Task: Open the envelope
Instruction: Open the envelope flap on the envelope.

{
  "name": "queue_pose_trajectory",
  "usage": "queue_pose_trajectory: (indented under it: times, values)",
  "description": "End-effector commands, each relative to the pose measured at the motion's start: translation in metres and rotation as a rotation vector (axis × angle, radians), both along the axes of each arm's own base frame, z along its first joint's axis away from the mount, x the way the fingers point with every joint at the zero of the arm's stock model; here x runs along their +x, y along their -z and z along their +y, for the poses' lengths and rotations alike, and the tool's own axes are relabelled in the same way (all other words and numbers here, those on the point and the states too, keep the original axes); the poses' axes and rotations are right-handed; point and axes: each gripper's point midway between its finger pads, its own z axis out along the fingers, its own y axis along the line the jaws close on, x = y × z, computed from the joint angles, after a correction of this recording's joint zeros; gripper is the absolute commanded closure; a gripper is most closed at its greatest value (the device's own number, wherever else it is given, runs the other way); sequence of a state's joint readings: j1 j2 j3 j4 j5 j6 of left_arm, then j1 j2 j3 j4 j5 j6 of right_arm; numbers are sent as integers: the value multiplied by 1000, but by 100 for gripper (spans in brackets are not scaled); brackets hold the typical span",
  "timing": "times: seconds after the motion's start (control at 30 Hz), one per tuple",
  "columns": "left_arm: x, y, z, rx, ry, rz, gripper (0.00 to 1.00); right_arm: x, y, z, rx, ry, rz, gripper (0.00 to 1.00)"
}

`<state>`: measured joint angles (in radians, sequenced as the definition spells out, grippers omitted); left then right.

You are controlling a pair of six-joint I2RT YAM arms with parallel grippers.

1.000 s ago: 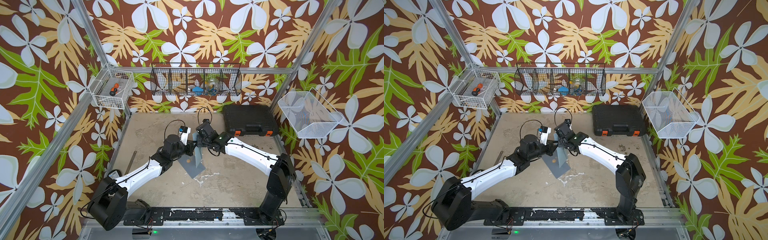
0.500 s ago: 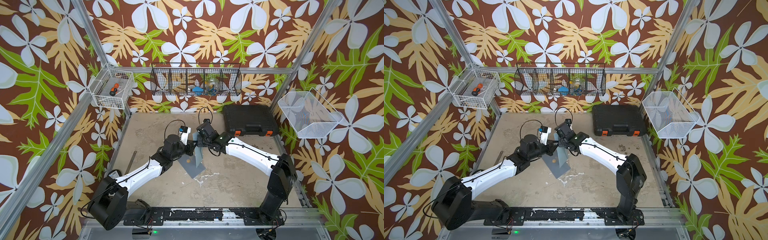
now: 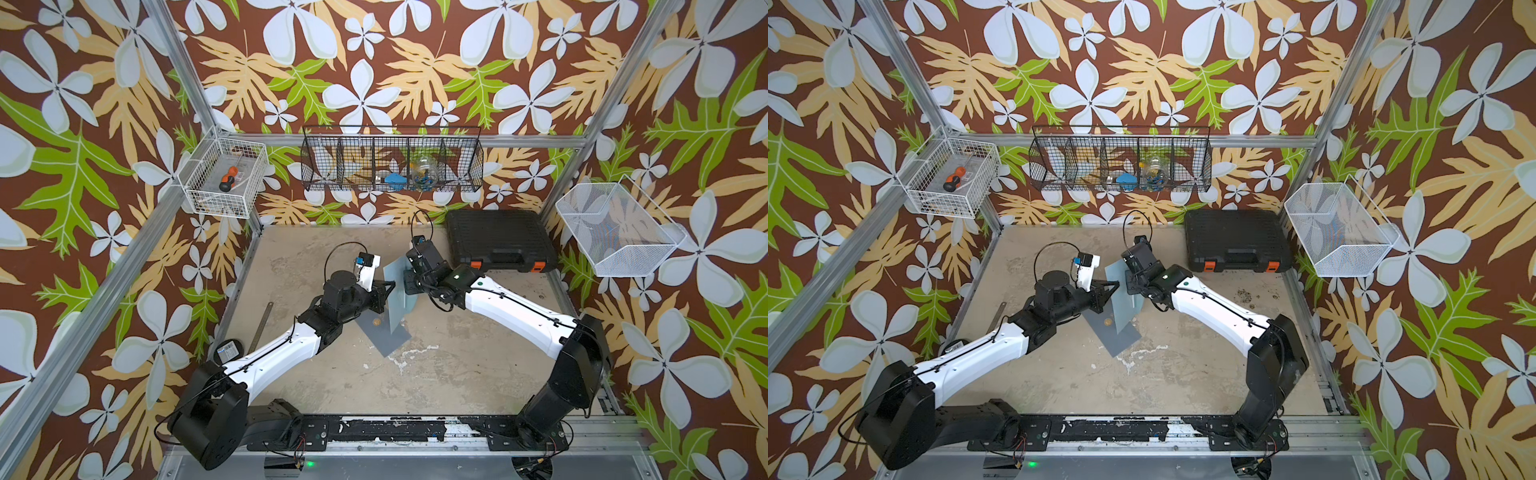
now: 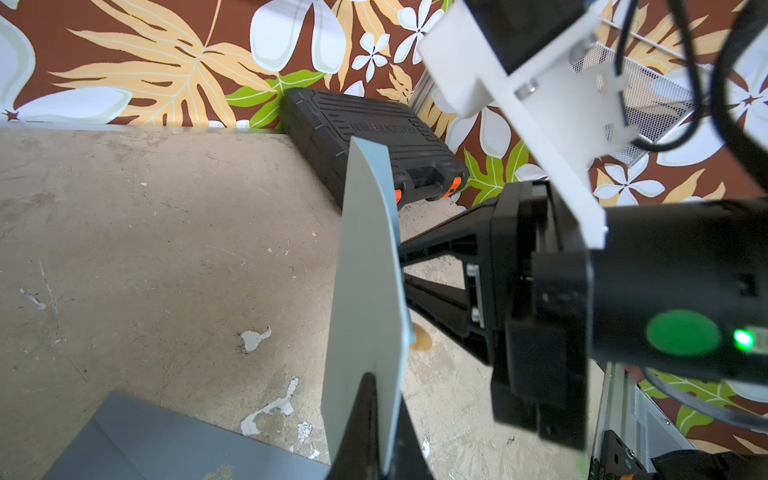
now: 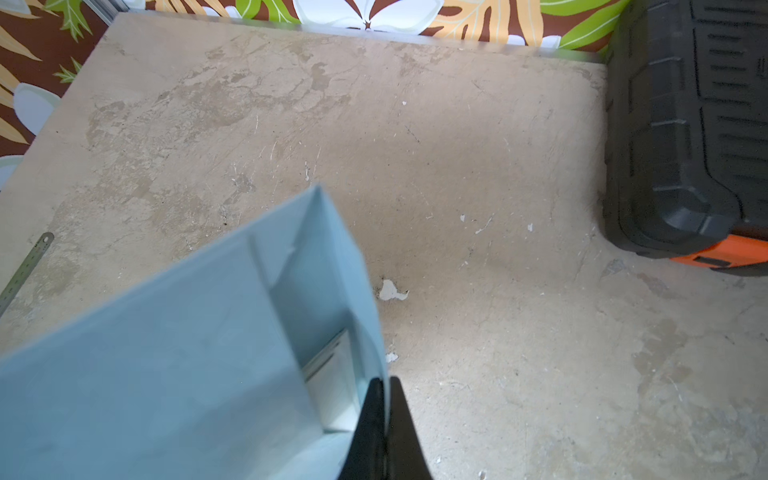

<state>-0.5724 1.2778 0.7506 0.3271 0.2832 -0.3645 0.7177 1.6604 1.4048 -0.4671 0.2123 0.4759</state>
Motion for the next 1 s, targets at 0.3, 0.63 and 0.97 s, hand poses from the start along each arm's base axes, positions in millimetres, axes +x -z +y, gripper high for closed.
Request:
queue_pose_trajectory:
  times: [0.3, 0.63, 0.97]
  values:
    - [-23, -27, -17, -70, 184, -57, 100, -27, -14, 0, 219, -378, -33, 74]
    - [-31, -37, -14, -189, 286, -38, 100, -50, -25, -23, 371, -497, -41, 75]
    - [-27, -23, -8, -238, 317, 28, 100, -69, -41, -32, 446, -571, -60, 92]
